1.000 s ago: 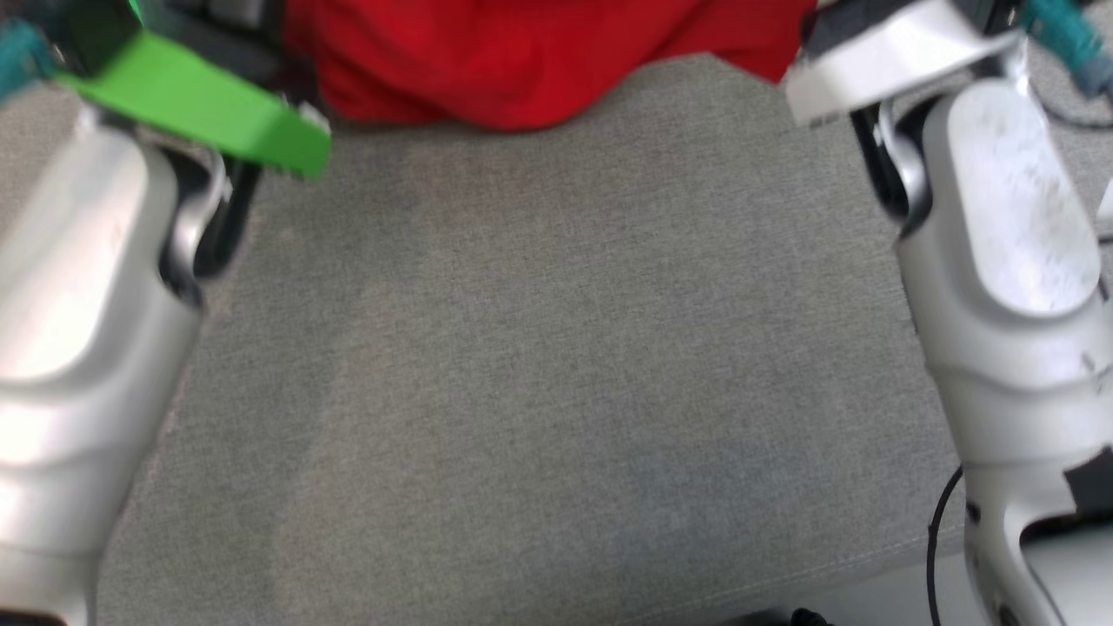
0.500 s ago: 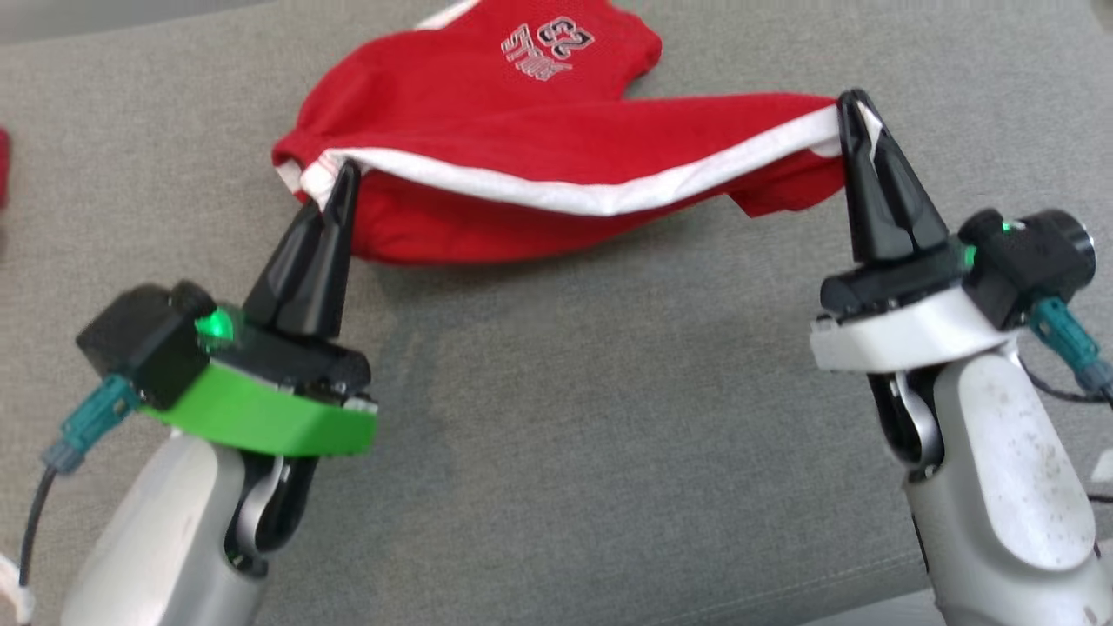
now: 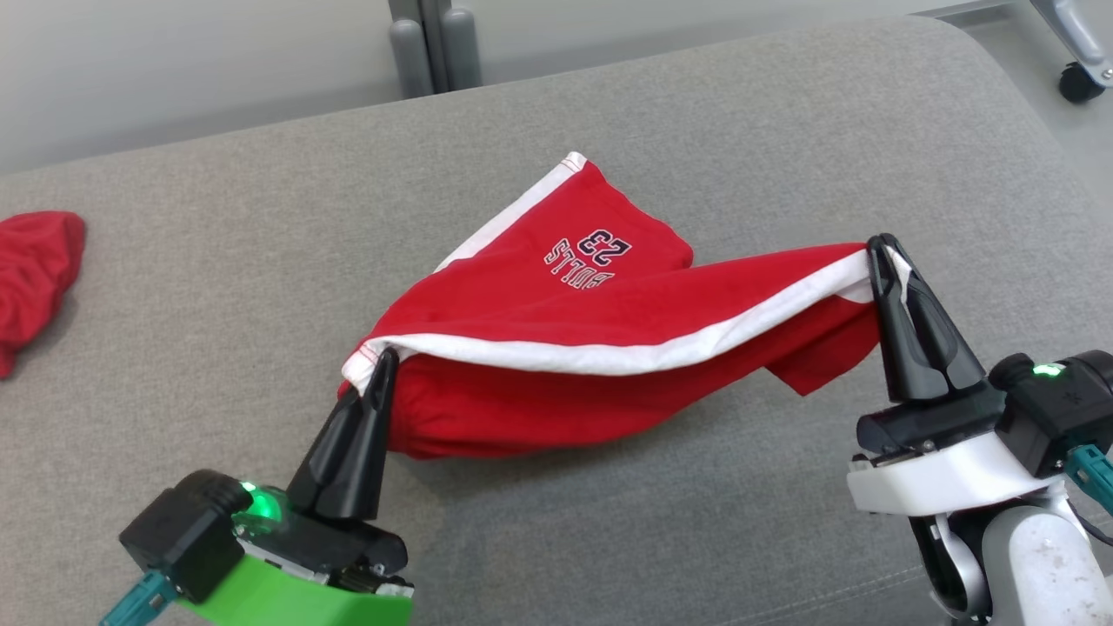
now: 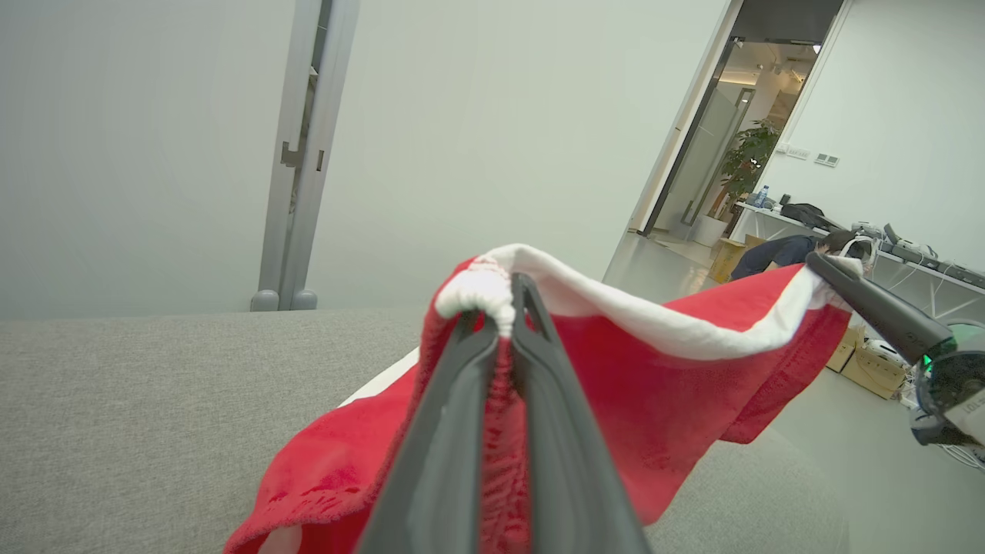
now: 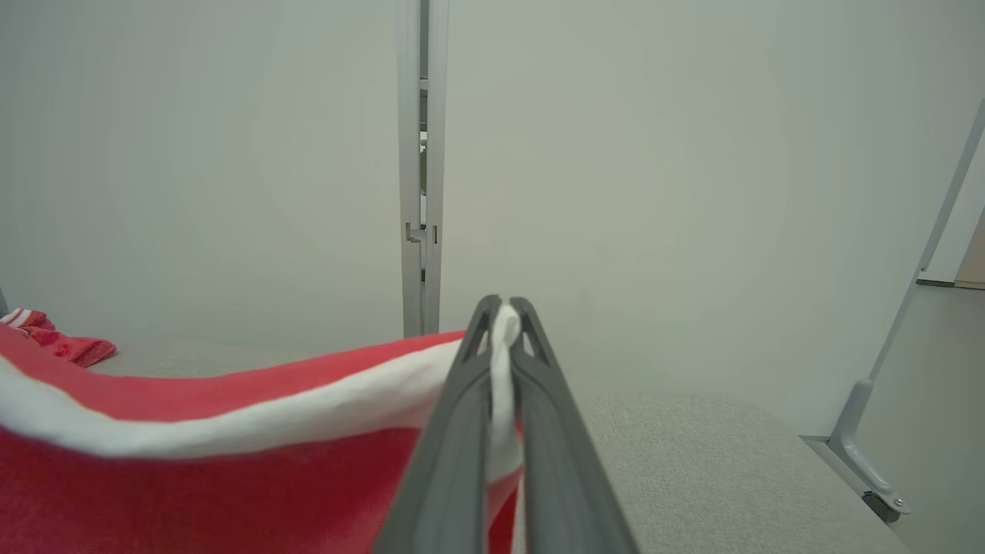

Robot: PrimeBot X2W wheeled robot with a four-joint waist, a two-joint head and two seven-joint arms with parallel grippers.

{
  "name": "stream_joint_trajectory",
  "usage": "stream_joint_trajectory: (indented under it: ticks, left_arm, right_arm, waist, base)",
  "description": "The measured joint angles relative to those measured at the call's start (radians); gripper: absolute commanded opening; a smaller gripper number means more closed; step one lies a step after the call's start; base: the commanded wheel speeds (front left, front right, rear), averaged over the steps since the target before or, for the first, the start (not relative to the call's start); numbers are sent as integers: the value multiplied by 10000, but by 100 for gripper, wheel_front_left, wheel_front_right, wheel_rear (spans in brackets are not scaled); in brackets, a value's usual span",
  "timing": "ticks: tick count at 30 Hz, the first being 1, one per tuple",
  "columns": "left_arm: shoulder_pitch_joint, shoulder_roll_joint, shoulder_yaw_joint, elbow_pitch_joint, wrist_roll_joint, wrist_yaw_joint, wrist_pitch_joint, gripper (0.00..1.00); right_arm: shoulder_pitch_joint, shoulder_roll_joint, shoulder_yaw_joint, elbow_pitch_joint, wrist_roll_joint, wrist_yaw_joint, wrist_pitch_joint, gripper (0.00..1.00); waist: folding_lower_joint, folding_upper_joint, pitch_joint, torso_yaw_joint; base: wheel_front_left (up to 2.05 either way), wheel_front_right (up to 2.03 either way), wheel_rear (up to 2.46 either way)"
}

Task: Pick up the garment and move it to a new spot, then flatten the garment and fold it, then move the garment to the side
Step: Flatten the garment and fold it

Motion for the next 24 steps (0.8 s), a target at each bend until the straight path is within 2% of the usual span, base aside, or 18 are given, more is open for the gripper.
stream_joint_trajectory:
  ticks: [4,9,15,18,24]
  left_arm:
    - [93,-424,-138,276,-180,35,-2,0]
    - [-25,-982,-276,1193,-527,-58,0,0]
    - [-852,-1473,-247,2690,-1055,-180,4,0]
    - [-1381,-1720,-288,3379,-1315,-207,86,0]
    - [-2501,-2169,-339,4629,-1657,-276,159,0]
  right_arm:
    - [-30,-42,111,127,-113,0,426,0]
    - [-821,-384,165,1043,-42,0,654,0]
    - [-2550,-978,368,3055,79,0,644,0]
    - [-3626,-1384,802,4151,-67,0,491,0]
    - [-5593,-1567,1396,6529,31,2,268,0]
  waist:
    - [0,0,22,185]
    - [0,0,360,521]
    - [0,0,899,1076]
    - [0,0,1181,1361]
    - [0,0,1799,1906]
  base:
    - [0,0,0]
    - [0,0,0]
    - [0,0,0]
    - [0,0,0]
    - [0,0,0]
